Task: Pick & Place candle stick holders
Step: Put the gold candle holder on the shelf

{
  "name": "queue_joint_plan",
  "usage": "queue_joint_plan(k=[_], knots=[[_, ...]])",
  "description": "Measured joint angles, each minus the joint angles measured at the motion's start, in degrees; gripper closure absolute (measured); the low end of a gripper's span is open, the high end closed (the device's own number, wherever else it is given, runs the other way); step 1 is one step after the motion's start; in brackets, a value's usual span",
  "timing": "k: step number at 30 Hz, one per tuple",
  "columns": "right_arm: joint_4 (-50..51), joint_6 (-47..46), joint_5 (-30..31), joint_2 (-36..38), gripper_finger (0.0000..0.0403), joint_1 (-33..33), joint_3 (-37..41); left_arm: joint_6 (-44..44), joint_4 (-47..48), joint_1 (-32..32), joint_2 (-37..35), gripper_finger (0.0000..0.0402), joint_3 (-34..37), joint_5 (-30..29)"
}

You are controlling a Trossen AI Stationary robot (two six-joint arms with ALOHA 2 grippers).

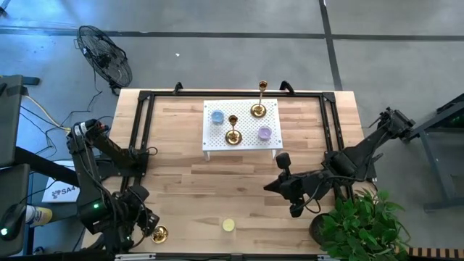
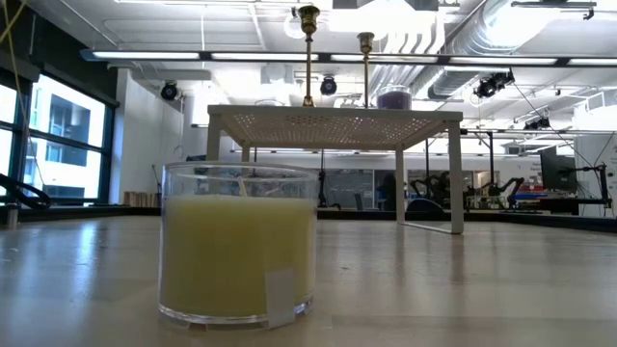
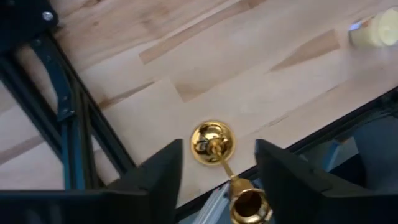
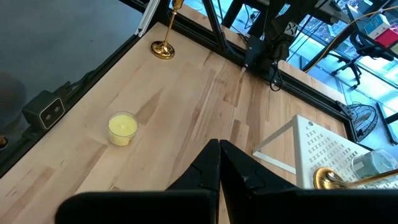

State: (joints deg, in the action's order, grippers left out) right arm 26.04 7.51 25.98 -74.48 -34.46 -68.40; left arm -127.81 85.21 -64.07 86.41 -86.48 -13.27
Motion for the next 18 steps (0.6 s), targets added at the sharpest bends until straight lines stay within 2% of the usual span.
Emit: queue_joint_plan(k=[7, 11, 14, 18], knots=[[0.0, -0.2, -0.02, 0.0, 0.0402, 0.0, 0.0, -0.44, 0.4, 0.0, 0.28, 0.0076, -0.02, 0.72], [0.02, -0.22, -0.02, 0.0, 0.0402, 0.0, 0.0, 0.09, 0.04, -0.02, 0.48, 0.0019, -0.02, 0.41], [0.2, -0.24, -0.02, 0.0, 0.0402, -0.02, 0.0, 1.05, -0.61, -0.04, 0.48, 0.0006, -0.02, 1.13], [0.21, -0.24, -0.02, 0.0, 0.0402, -0.02, 0.0, 1.54, -1.95, -0.04, 0.48, 0.0016, -0.02, 2.68]])
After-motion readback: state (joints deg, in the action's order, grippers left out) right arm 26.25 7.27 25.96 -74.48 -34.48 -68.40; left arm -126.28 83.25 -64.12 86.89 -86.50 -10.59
